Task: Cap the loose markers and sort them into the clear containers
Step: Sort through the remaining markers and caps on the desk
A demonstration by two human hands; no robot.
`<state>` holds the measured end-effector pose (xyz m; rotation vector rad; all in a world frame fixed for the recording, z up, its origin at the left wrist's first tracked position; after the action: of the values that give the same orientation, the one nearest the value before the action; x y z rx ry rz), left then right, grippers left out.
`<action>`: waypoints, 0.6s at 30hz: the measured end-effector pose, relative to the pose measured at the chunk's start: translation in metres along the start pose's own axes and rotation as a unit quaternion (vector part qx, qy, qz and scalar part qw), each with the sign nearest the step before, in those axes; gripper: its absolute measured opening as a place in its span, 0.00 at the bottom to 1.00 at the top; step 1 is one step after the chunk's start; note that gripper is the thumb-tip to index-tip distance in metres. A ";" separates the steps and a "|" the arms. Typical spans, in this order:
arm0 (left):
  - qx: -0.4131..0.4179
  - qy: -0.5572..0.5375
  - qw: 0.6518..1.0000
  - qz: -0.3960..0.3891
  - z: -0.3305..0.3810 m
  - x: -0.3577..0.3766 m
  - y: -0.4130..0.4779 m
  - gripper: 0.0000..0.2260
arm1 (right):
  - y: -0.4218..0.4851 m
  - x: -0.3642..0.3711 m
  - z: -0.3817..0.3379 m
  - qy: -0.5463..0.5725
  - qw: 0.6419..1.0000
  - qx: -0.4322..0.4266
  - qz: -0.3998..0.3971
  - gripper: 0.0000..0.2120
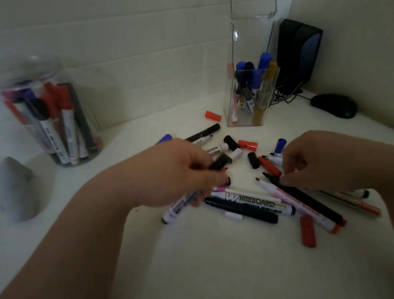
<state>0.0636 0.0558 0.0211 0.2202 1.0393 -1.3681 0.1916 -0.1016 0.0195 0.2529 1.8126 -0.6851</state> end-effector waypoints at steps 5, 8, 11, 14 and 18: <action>0.044 0.195 0.979 -0.036 0.017 0.049 0.000 0.16 | -0.012 -0.013 0.019 -0.002 1.000 0.025 0.000 0.07; 0.071 0.236 0.968 -0.040 0.029 0.067 0.000 0.17 | -0.015 -0.008 0.026 0.008 0.999 0.032 -0.036 0.08; 0.095 0.272 0.957 -0.017 0.034 0.074 0.002 0.17 | -0.008 0.008 0.021 0.005 0.997 0.024 -0.072 0.10; 0.108 0.281 0.953 -0.001 0.035 0.075 0.003 0.16 | -0.002 0.015 0.018 -0.001 0.996 0.029 -0.083 0.11; 0.119 0.290 0.949 0.026 0.034 0.069 0.005 0.19 | 0.002 0.018 0.012 -0.014 0.995 0.026 -0.092 0.12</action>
<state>0.0745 -0.0133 -0.0108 0.8649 1.3320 -1.4123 0.1960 -0.1100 -0.0007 0.1107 1.8075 -0.8627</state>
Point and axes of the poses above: each hand's wrist, its own y-axis towards the middle knuckle, its own x-axis out of the palm, z = x × y, the point moved 9 cm from there along y, towards the middle knuckle, and after that the axes turned 14 degrees about -x, right-handed, at the moved point
